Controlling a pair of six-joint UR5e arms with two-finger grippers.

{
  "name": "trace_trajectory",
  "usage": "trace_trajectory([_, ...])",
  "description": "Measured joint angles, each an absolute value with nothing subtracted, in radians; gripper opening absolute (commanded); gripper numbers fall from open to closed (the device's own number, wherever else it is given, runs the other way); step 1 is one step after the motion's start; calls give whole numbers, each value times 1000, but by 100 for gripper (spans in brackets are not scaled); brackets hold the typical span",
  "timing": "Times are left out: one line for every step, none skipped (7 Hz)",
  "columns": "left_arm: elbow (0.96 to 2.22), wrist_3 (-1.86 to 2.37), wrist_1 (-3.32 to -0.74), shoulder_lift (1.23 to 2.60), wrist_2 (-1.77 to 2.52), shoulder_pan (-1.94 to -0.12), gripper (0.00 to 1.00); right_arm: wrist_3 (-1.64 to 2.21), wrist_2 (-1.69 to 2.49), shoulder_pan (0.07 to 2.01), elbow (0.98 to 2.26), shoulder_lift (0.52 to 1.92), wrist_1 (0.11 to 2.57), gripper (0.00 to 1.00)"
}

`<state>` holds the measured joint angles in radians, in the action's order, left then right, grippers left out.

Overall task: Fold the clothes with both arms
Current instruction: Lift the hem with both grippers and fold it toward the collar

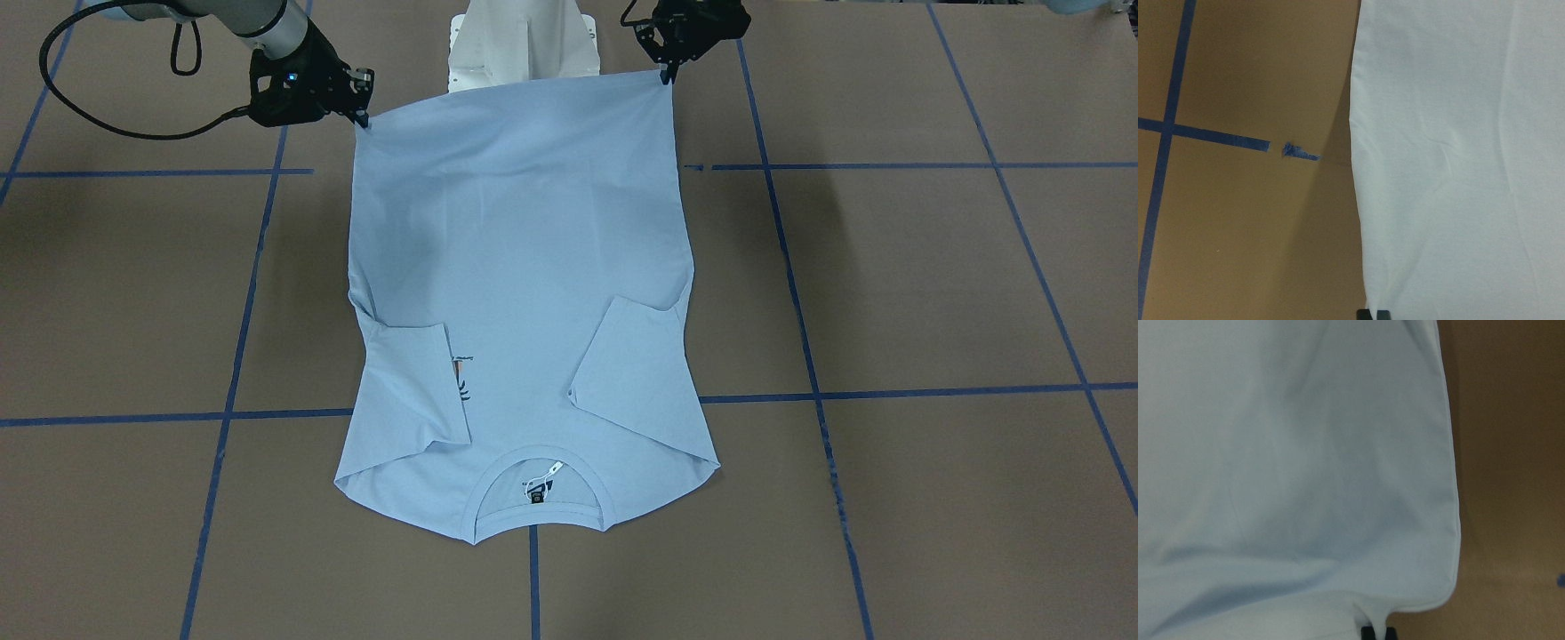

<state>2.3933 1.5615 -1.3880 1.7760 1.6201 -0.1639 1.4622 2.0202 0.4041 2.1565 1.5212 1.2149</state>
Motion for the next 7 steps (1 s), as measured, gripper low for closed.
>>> trace_trajectory([2368,1494,-1388,1793,1642,-239,0,1421,2020,467,2129,1488,1214,0])
trace_trajectory([2315,1435,-1389,1826,1661,-313,0,1355,2018,532,2103,1468,1213,0])
trace_trajectory([2245,1386,-1391,1871,1671,-378,0,1303,2017,598,2068,1432,1213,0])
trace_trajectory([2178,1343,-1402,1922,1675,-439,0,1281,2018,646,2012,1368,1214,0])
trace_trajectory([2108,1304,-1431,1971,1678,-504,0,1273,2018,680,1933,1289,1214,0])
trace_trajectory([2020,1265,-1498,2009,1687,-574,0,1268,2017,709,1855,1225,1214,0])
trace_trajectory([1919,1237,-1592,2033,1698,-636,0,1261,2016,739,1791,1181,1214,0])
